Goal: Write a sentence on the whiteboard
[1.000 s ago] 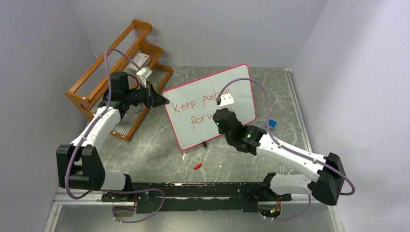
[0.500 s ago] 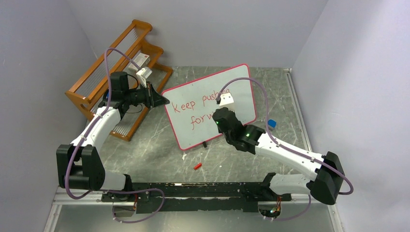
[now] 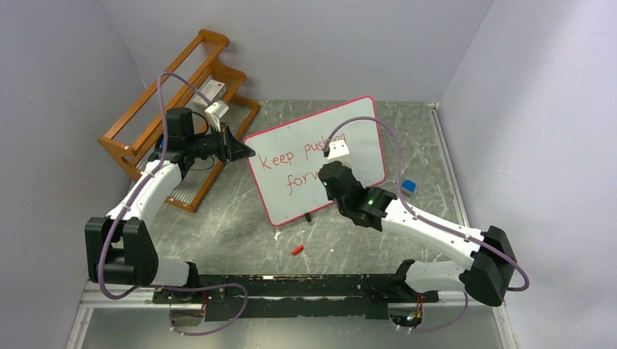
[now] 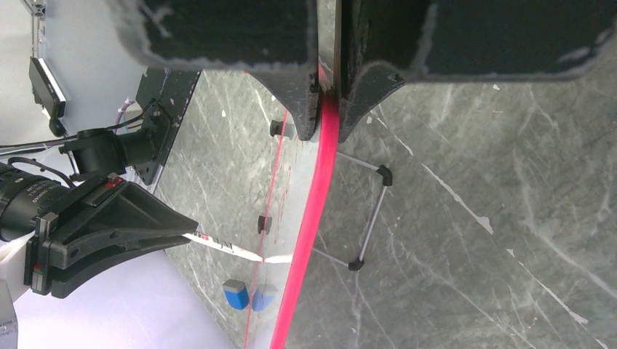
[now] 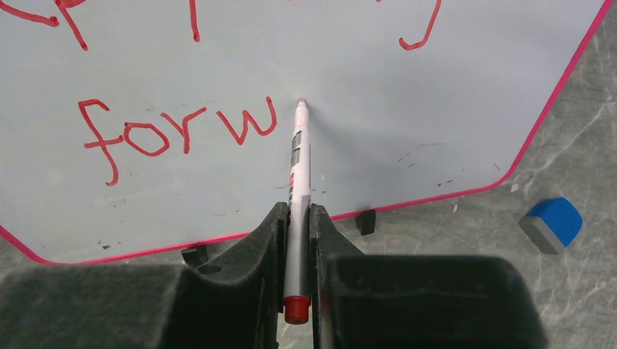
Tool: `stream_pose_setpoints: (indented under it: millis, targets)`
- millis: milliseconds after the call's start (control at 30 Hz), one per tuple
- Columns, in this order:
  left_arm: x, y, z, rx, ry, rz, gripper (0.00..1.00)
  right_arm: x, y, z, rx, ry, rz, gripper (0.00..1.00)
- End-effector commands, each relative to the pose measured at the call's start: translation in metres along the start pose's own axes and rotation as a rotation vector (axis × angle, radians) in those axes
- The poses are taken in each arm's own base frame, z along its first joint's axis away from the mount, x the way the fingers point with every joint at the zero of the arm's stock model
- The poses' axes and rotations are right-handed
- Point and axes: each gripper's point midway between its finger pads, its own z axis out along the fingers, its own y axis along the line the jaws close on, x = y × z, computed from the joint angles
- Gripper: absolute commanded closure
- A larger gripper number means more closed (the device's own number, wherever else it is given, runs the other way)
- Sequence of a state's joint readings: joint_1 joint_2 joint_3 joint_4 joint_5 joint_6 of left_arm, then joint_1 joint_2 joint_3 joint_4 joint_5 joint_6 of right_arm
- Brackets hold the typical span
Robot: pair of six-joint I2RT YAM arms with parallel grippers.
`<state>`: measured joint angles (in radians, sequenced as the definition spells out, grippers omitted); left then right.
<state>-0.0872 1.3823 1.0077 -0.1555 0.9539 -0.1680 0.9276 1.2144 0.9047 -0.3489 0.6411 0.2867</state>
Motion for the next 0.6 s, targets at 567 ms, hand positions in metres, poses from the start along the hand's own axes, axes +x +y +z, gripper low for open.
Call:
stream_pose_setpoints:
  millis: [567]
  targets:
    - [0.0254, 0.0366, 0.0077, -0.14, 0.072, 0.036, 0.95, -0.0104, 0.0066, -0.0008, -0.049, -0.036, 0.033, 1.0]
